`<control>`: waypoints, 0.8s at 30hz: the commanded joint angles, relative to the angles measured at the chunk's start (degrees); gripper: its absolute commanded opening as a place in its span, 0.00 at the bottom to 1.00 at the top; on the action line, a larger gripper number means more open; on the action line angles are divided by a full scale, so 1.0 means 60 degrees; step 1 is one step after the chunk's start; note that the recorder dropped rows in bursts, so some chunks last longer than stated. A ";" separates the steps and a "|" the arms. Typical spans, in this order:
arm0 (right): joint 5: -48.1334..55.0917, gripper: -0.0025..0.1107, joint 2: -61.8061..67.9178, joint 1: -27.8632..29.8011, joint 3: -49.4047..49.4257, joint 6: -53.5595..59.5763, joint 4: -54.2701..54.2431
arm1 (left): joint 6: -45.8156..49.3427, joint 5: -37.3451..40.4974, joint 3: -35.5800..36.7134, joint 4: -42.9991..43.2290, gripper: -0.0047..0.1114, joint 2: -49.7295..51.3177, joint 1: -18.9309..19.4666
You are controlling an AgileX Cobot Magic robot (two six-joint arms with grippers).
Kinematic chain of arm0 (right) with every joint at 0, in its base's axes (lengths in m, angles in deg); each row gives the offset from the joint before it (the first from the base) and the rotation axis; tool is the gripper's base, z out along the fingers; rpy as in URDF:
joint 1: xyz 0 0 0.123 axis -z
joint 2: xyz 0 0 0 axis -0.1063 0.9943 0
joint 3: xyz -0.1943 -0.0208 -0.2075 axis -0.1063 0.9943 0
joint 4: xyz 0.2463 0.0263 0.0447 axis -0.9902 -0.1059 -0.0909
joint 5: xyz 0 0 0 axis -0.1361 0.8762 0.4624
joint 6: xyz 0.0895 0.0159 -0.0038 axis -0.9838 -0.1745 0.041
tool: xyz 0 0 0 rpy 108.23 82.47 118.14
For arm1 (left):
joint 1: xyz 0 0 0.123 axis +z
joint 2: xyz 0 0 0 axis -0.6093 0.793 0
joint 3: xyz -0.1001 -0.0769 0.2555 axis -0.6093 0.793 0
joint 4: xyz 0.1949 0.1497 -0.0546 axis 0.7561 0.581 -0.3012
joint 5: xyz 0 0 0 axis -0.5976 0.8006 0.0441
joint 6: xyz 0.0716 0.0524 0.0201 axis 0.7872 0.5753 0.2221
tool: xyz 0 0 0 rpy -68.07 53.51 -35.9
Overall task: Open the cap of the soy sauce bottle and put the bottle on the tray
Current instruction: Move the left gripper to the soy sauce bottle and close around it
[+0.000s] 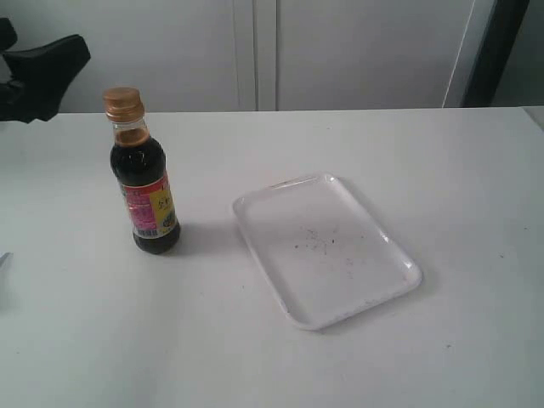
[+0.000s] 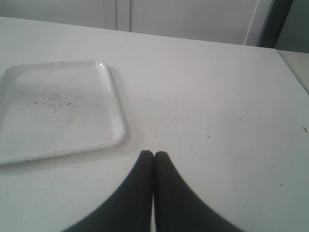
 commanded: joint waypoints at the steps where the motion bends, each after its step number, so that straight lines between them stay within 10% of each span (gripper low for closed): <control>1: -0.0016 0.02 -0.0053 0.0058 0.0050 0.0000 0.0031 | -0.0092 0.0090 -0.0447 0.0343 0.95 0.0306 -0.0454; 24: -0.0016 0.02 -0.0053 0.0058 0.0050 0.0000 0.0013 | 0.0491 0.0282 -0.1455 -0.0137 0.95 0.2641 -0.1196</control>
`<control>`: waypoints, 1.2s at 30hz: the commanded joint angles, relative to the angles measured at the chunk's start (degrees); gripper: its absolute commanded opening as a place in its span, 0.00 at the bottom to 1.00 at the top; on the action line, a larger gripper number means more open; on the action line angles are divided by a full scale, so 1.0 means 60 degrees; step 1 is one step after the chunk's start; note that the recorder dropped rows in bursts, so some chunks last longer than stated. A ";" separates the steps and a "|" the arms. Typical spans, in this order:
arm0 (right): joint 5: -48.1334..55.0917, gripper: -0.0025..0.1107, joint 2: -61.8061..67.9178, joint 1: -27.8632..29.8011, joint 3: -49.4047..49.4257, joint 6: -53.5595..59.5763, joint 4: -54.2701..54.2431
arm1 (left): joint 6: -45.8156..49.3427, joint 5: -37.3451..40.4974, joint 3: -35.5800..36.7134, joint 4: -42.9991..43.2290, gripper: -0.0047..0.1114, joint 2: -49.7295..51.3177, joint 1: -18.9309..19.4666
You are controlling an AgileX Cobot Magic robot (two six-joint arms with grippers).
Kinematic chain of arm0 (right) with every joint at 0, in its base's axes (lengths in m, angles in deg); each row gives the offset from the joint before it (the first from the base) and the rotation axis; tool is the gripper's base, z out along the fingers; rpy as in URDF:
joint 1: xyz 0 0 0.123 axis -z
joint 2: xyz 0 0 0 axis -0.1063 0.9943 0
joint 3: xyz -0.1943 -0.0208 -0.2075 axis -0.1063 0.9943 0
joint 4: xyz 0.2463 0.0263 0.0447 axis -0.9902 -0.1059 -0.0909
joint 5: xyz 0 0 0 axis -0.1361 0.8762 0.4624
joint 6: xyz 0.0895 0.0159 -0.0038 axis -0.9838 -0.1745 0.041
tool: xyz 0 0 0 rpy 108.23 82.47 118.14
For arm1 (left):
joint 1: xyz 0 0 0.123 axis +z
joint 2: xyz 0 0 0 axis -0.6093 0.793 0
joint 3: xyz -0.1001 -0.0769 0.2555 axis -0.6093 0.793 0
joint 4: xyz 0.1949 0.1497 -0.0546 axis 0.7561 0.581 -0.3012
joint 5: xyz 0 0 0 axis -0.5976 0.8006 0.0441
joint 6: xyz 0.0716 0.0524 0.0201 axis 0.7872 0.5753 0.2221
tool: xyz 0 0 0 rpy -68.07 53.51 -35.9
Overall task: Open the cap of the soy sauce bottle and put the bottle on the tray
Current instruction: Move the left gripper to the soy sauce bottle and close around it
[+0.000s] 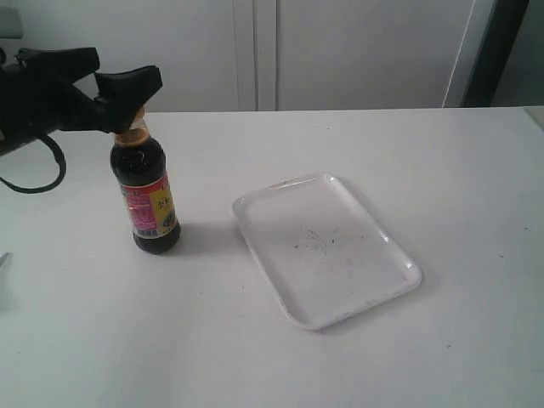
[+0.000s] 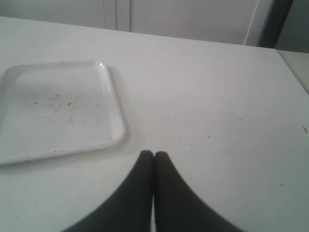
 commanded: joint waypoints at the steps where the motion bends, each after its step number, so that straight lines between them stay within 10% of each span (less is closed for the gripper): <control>1: -0.0016 0.02 -0.0053 0.0058 0.0050 0.0000 0.0013 | 0.0281 -0.0145 -0.0058 -0.0122 0.95 0.0290 -0.0026; 36: -0.0016 0.02 -0.0053 0.0058 0.0050 0.0000 0.0013 | 0.1811 -0.1445 0.0606 -0.0416 0.95 0.2228 -0.0026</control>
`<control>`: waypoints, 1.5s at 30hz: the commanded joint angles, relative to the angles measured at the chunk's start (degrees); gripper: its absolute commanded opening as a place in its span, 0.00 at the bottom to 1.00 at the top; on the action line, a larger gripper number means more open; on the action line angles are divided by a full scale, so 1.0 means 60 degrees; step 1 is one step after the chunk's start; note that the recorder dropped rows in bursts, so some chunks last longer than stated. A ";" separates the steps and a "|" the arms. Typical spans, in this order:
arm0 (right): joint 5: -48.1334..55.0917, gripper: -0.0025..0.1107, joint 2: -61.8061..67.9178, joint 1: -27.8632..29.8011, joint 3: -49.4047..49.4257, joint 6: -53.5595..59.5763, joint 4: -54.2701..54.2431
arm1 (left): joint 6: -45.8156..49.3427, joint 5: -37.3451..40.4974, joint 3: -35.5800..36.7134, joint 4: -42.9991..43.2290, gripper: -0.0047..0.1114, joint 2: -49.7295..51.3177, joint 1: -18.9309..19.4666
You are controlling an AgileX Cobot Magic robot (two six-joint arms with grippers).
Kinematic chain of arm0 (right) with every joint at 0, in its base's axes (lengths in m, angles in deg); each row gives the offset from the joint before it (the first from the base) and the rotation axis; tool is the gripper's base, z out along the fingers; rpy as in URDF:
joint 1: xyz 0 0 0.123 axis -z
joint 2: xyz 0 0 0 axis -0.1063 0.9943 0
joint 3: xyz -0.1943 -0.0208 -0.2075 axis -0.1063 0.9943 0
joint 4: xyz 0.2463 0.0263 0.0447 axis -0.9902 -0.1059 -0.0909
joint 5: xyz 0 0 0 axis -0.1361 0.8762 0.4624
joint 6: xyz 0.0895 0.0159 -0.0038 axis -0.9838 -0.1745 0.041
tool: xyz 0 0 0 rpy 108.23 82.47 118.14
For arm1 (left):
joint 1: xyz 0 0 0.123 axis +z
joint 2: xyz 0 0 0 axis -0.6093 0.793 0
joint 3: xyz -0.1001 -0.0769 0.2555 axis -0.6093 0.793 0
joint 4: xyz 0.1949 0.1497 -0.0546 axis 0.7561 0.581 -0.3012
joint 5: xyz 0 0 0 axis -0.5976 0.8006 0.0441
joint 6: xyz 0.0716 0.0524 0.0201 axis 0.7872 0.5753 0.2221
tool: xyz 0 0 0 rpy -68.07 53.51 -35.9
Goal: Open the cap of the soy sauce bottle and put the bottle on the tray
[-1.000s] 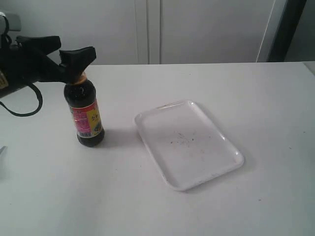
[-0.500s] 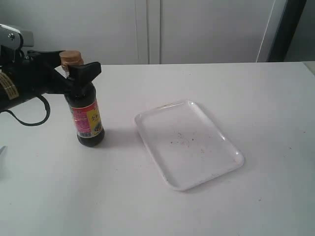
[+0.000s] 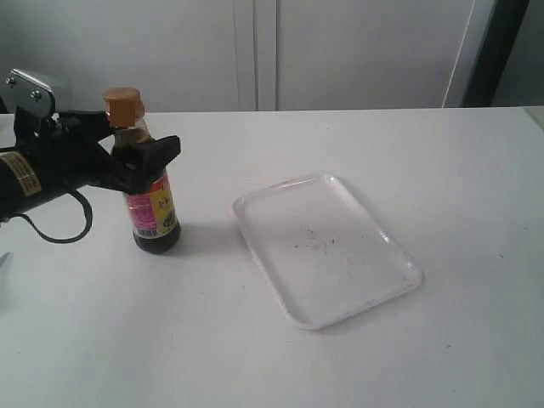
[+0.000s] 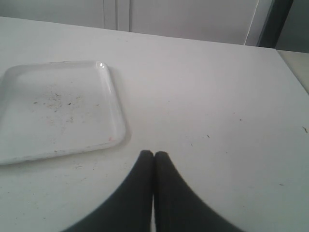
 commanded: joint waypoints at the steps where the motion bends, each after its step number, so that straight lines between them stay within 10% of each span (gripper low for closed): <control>1: -0.0016 0.02 -0.0053 0.0058 0.0050 0.0000 0.0013 | 0.0283 -0.0418 0.0208 -0.0239 0.95 0.0311 -0.0026; 45: -0.0016 0.02 -0.0053 0.0058 0.0050 -0.0221 -0.0004 | 0.1992 -0.0813 0.0531 -0.1040 0.94 0.1730 -0.0026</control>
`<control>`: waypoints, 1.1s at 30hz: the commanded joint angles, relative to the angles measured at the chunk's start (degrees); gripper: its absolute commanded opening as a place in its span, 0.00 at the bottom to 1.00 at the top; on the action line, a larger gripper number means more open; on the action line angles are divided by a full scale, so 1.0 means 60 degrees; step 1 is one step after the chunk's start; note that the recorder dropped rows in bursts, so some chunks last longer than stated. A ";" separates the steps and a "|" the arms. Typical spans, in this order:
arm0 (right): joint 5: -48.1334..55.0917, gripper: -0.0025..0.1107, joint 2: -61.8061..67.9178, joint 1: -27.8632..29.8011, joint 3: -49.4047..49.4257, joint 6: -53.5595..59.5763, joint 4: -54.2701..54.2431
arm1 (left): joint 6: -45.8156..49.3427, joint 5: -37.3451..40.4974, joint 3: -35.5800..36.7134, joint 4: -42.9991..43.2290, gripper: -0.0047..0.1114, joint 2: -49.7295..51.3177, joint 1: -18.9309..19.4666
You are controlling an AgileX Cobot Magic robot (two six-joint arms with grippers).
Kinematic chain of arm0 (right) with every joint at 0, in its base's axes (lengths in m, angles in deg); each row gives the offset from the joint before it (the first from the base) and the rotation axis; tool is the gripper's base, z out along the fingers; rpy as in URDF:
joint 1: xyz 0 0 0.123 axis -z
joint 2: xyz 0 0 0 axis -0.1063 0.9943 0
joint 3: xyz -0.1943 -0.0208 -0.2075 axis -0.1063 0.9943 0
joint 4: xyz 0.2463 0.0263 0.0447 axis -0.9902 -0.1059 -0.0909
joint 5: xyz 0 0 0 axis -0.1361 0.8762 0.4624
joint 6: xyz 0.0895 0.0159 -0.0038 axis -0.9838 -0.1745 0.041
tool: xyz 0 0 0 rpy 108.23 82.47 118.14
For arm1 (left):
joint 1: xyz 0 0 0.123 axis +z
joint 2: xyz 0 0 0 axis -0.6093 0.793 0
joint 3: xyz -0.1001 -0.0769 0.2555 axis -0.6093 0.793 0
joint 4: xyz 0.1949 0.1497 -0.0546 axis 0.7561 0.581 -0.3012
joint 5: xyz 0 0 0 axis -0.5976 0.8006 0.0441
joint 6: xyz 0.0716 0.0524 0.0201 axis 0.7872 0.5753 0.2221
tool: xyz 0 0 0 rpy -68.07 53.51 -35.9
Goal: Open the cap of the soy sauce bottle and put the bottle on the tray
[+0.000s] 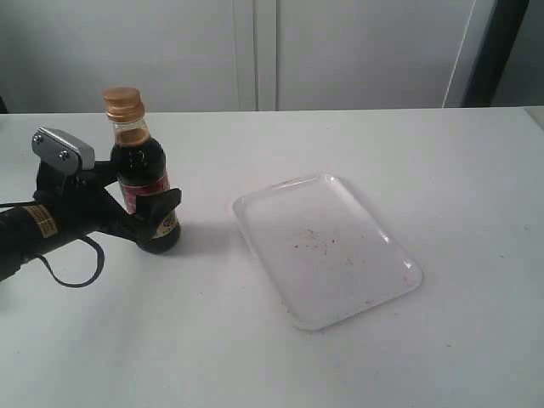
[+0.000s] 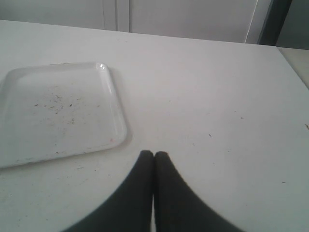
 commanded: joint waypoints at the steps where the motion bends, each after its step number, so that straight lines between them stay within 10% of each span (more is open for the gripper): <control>1: -0.0016 0.02 -0.0053 0.0058 0.0050 -0.0049 -0.0004 | 0.0026 -0.0054 -0.0014 -0.0177 0.94 0.0019 -0.0026; 12: -0.0016 0.02 -0.0053 0.0058 0.0050 -0.0049 -0.0004 | -0.0121 -0.0054 -0.0322 -0.0351 0.92 0.0239 -0.0194; 28: -0.0016 0.02 -0.0053 0.0058 0.0050 -0.0049 -0.0004 | -0.0040 -0.0054 -0.0322 0.0376 0.05 0.0239 -0.0194; 33: -0.0016 0.02 -0.0053 0.0058 0.0050 -0.0049 -0.0004 | -0.0040 -0.0054 -0.0322 0.0376 0.04 0.0239 -0.0194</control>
